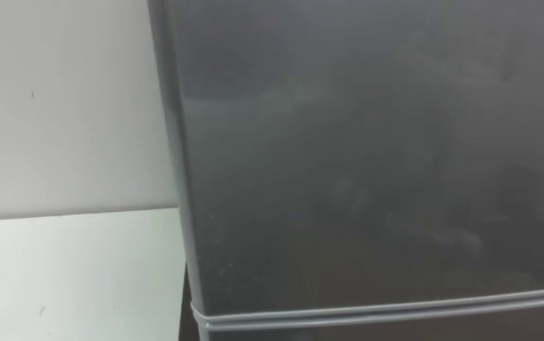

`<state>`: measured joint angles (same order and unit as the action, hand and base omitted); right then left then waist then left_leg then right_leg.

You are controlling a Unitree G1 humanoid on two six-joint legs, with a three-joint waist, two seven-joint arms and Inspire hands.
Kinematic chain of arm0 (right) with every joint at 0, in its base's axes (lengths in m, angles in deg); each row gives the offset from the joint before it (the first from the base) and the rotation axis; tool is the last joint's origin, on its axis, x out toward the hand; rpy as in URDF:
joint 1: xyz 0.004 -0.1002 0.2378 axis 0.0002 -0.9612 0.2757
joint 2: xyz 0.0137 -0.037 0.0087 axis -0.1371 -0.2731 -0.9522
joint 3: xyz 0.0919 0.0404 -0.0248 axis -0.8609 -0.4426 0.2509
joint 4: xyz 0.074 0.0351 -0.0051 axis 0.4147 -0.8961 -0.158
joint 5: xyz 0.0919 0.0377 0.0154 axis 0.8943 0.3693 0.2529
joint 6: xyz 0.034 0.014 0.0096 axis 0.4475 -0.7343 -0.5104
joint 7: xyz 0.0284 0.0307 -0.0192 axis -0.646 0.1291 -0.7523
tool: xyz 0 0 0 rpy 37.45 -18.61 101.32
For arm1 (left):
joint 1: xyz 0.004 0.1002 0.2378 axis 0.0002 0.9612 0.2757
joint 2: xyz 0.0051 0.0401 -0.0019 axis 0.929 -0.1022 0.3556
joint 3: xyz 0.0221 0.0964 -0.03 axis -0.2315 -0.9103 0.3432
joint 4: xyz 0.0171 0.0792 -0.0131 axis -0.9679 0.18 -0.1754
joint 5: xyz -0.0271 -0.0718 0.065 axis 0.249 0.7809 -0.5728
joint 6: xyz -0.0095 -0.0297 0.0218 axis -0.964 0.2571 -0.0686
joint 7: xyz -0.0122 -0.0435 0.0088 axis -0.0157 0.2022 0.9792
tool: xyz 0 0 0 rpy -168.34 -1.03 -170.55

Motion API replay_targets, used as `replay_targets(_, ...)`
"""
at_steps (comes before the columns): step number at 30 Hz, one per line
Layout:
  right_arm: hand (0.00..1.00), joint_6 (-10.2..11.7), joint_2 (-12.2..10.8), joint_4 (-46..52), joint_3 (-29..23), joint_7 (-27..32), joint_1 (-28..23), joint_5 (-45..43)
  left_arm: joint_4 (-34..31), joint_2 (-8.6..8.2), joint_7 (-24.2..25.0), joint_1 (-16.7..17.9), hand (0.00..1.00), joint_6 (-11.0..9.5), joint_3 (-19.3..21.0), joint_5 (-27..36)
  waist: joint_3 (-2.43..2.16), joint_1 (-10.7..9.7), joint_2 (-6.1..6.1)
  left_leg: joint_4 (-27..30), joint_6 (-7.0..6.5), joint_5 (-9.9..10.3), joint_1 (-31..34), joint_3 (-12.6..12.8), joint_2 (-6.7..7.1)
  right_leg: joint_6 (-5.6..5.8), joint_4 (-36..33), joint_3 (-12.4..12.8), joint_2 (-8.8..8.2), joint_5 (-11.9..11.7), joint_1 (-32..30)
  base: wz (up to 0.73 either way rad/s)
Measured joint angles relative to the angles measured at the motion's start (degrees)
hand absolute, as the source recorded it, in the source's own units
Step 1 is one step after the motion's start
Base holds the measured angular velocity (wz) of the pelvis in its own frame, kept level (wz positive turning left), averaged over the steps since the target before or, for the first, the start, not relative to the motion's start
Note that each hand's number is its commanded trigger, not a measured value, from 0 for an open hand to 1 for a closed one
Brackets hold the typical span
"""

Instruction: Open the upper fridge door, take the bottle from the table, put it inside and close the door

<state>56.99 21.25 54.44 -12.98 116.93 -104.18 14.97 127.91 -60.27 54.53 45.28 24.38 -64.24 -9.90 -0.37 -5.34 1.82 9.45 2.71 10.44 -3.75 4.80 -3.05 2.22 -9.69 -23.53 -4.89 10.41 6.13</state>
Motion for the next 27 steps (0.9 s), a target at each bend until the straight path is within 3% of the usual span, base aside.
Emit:
replay_targets(3, 0.00, -1.0, -0.3, -8.5, 3.8, 0.0, -0.2, -2.1, -0.3, 0.04, 0.0, -0.3, 0.00, -0.1, -1.3, 0.6, 0.05, -0.2, -0.25, -0.1, -0.03, 0.0, -0.2, 0.2, 0.12, -0.03, -0.1, 1.5, 0.08, 0.2, 0.0, 0.01)
replay_targets(7, 0.00, -2.0, -0.7, -17.4, 10.8, -0.6, -1.7, -2.2, -0.5, -0.04, 0.0, -0.2, 0.00, -0.1, -4.0, 0.7, 0.13, -0.3, -0.39, -0.2, -0.30, 0.2, 0.1, 0.2, 0.13, 0.04, -0.2, 1.3, -0.01, 0.4, -0.1, 0.03)
replay_targets(14, 0.00, -2.3, -1.2, -25.4, 15.5, -2.7, -1.5, -2.1, -0.1, -0.13, -0.1, -0.2, 0.00, -0.2, -5.3, 7.6, 0.25, 0.7, -0.60, 0.0, -0.32, 0.2, -1.0, 0.8, 0.33, 0.14, -0.1, 2.2, -0.03, 0.4, 0.8, -0.01)
replay_targets(22, 0.00, -5.8, -1.2, -32.2, 23.6, -14.2, -0.8, -2.9, 0.1, 0.11, 0.0, 0.1, 0.00, 0.1, -8.6, 8.1, 0.30, 1.5, -1.40, 0.0, -0.56, 0.3, -1.3, 1.2, 0.46, 0.37, 0.0, 2.7, -0.09, 0.7, 1.2, 0.00)
replay_targets(27, 0.00, -6.6, -1.1, -39.0, 27.8, -20.8, 1.4, -7.7, 1.2, 0.07, 0.1, 0.3, 0.00, 0.6, -9.0, 6.4, 0.32, 3.2, -1.40, 0.1, -0.62, 0.4, -1.4, 1.2, 0.50, 0.35, 0.0, 2.9, -0.08, 0.8, 1.3, 0.00)
